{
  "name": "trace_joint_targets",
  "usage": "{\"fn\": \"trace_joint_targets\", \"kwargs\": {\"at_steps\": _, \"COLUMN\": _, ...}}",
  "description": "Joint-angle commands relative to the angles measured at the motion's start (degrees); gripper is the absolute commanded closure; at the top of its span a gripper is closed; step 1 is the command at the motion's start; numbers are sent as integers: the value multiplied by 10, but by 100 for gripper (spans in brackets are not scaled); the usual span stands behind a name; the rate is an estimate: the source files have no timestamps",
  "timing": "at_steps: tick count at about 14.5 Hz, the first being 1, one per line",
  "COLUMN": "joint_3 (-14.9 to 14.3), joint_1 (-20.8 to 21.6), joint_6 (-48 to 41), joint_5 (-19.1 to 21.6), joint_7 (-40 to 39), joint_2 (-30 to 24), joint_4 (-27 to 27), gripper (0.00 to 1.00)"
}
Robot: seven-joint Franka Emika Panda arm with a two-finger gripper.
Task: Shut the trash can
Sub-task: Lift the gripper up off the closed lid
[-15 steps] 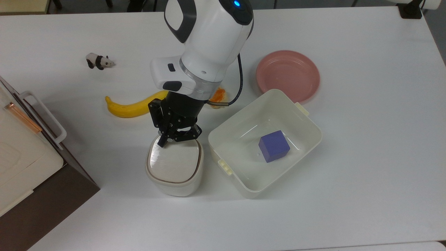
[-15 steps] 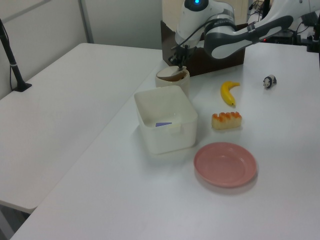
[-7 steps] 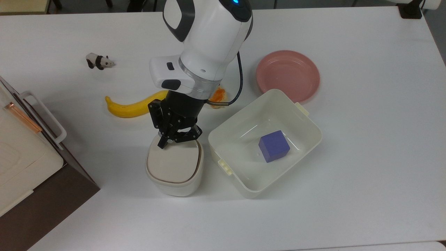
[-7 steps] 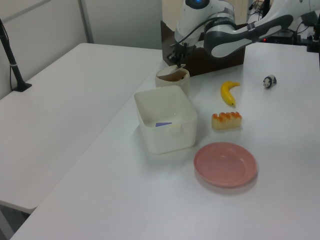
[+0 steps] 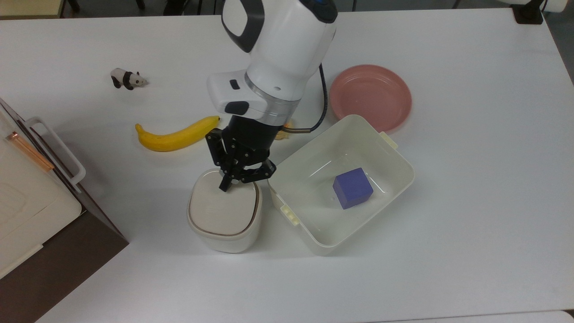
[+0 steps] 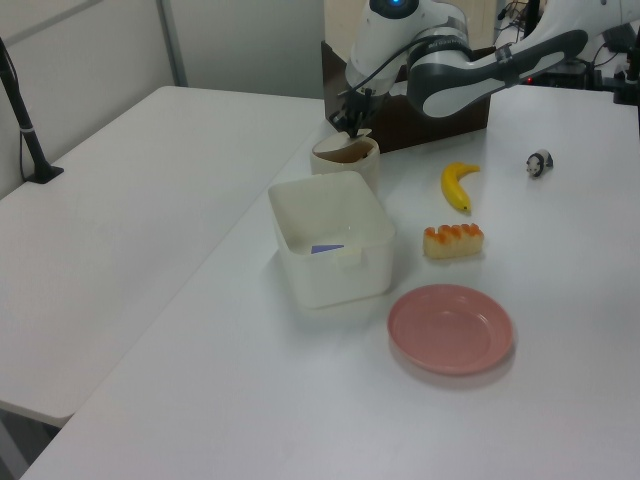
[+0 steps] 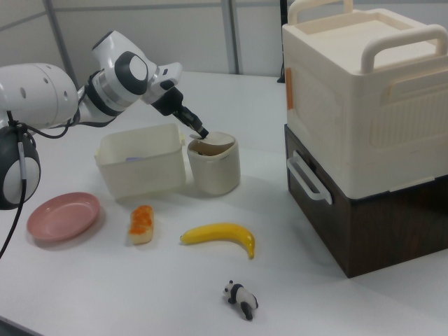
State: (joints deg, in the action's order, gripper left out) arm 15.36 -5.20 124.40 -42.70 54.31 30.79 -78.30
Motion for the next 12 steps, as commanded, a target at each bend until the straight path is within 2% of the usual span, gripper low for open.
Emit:
{"fn": "trace_joint_targets", "kwargs": {"at_steps": 1, "joint_3": 11, "joint_1": -5, "joint_6": -6, "joint_5": 15, "joint_7": -10, "joint_2": -16, "joint_4": -14, "gripper": 100}}
{"fn": "trace_joint_targets", "kwargs": {"at_steps": 12, "joint_3": 15, "joint_1": -12, "joint_6": -33, "joint_5": 19, "joint_7": -24, "joint_2": -36, "joint_4": -20, "gripper": 100}}
